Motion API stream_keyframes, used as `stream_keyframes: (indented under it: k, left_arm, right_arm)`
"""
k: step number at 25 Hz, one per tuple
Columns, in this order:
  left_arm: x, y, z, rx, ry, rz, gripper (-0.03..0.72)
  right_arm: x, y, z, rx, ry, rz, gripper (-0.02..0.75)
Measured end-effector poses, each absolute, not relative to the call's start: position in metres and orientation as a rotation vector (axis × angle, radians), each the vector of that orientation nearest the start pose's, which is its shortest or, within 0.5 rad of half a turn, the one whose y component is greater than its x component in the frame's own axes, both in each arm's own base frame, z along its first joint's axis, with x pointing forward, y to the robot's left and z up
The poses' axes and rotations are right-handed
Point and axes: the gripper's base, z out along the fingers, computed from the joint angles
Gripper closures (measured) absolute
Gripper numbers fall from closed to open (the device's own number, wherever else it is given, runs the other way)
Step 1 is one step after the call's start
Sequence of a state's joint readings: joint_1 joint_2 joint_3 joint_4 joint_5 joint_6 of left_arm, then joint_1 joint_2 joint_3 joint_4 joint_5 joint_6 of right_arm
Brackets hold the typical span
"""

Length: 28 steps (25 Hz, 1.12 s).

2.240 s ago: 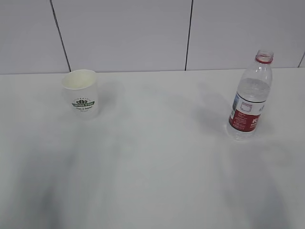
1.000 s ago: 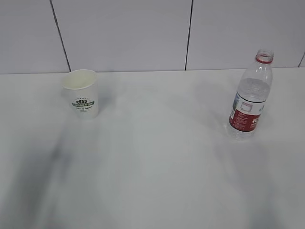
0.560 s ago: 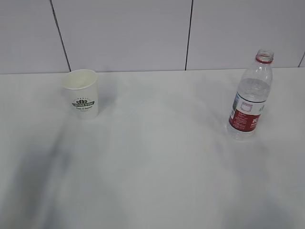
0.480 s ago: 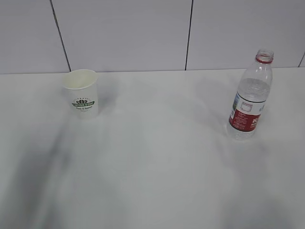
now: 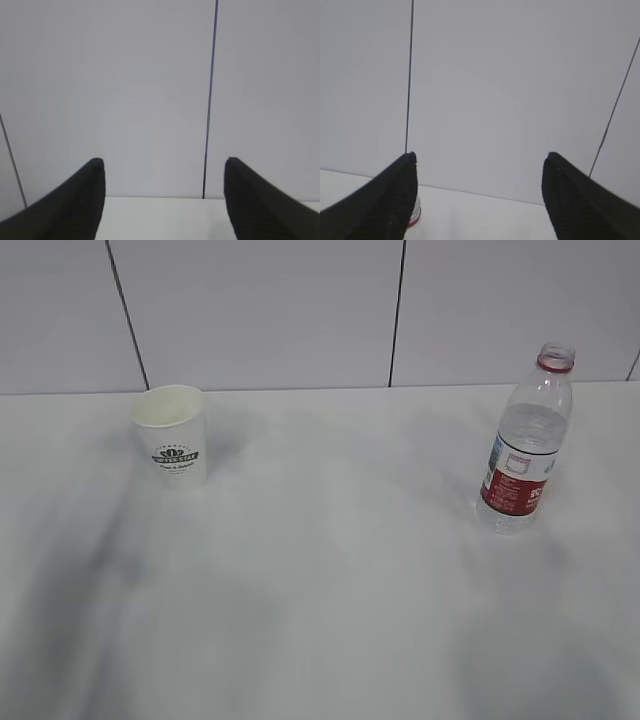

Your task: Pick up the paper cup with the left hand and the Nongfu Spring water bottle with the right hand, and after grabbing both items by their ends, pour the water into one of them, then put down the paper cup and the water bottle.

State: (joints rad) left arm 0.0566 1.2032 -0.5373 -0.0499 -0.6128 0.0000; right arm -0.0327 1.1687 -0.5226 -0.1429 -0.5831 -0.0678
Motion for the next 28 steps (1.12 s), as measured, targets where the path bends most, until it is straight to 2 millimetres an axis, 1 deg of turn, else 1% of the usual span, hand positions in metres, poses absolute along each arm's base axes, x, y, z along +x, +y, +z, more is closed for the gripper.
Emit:
stream_keyframes:
  k: [4,11,14,17,22,25,28]
  left_arm:
    - [0.242,0.017,0.262,-0.106,1.547,0.039,0.138]
    - [0.234,0.017,0.23,-0.112,1.577,0.049,0.138]
    - [0.231,0.017,0.218,-0.113,1.595,0.052,0.138]
    - [0.227,0.017,0.209,-0.112,1.602,0.055,0.138]
    - [0.212,0.016,0.194,-0.134,1.636,0.027,0.138]
    - [0.203,0.014,0.184,-0.136,1.673,0.015,0.138]
    - [0.192,0.013,0.178,-0.128,1.67,0.013,0.138]
  right_arm:
    - [0.236,0.001,0.265,-0.194,1.549,-0.1,0.153]
    - [0.231,0.001,0.231,-0.199,1.648,-0.081,0.152]
    - [0.228,0.002,0.221,-0.193,1.663,-0.073,0.152]
    - [0.222,0.002,0.212,-0.182,1.659,-0.065,0.153]
    - [0.205,0.003,0.194,-0.175,1.686,-0.05,0.152]
    - [0.195,0.003,0.186,-0.17,1.702,-0.041,0.153]
    - [0.184,0.004,0.179,-0.166,1.702,-0.032,0.153]
